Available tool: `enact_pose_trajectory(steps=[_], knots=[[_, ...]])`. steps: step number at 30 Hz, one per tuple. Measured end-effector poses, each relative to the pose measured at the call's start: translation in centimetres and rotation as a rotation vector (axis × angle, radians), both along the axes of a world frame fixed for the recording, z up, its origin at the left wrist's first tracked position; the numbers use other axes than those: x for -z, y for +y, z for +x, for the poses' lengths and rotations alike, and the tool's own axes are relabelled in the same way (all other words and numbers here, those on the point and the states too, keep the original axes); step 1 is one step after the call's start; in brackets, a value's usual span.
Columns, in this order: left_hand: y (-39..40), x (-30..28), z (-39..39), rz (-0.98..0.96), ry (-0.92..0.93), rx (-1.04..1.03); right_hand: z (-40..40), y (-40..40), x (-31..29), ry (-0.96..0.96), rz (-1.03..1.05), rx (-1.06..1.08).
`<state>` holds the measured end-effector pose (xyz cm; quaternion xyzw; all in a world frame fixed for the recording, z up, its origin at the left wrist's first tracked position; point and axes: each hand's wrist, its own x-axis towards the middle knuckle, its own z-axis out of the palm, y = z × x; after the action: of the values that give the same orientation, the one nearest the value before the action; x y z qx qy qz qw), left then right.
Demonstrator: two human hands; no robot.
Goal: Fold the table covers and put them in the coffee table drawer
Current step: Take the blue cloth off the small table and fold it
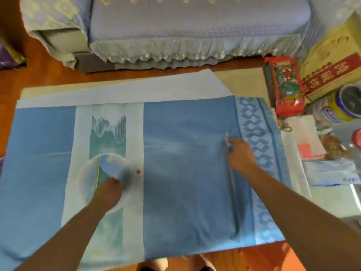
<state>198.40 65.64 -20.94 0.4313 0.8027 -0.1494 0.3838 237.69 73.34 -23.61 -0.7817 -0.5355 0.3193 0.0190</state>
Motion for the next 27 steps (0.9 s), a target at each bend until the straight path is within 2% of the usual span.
enact_pose_trajectory(steps=[2, 4, 6, 9, 12, 15, 17, 18, 22, 23, 24, 25, 27], knots=[[6.1, 0.6, 1.1, 0.192, -0.036, 0.054, -1.3, 6.9, 1.6, 0.009, 0.036, -0.146], [11.5, 2.6, 1.7, 0.314, -0.132, 0.079, -1.5, 11.7, 2.6, -0.077, 0.044, -0.206], [15.2, 5.5, 2.5, 0.267, -0.161, 0.161, -0.1, 15.5, 3.6, -0.155, 0.032, -0.169], [16.9, 9.3, 4.1, 0.147, 0.05, 0.394, 3.7, 19.9, 5.9, -0.33, 0.015, -0.168], [16.2, 11.4, 5.1, 0.211, 0.224, 0.465, 7.2, 22.7, 7.5, -0.457, 0.002, -0.231], [16.1, 12.1, 4.9, 0.239, 0.237, 0.446, 8.0, 25.2, 7.7, -0.359, -0.08, -0.298], [16.3, 11.9, 4.9, 0.213, 0.227, 0.425, 6.7, 25.6, 5.7, -0.167, -0.116, -0.391], [16.4, 11.7, 5.0, 0.199, 0.225, 0.412, 5.9, 25.1, 4.5, -0.13, -0.099, -0.503], [16.5, 10.7, 5.5, 0.221, 0.19, 0.368, 2.2, 16.4, 0.1, -0.21, 0.026, -1.14], [16.6, 10.4, 5.5, 0.222, 0.192, 0.371, 2.0, 14.0, 0.3, -0.204, -0.004, -1.307], [16.5, 10.0, 5.6, 0.213, 0.198, 0.379, 2.2, 12.7, 0.9, -0.182, -0.062, -1.378], [16.3, 9.9, 5.6, 0.211, 0.207, 0.389, 2.5, 12.3, 1.6, -0.177, -0.117, -1.329], [15.4, 10.3, 5.6, 0.23, 0.225, 0.407, 4.0, 13.9, 3.5, -0.207, -0.088, -1.038]])
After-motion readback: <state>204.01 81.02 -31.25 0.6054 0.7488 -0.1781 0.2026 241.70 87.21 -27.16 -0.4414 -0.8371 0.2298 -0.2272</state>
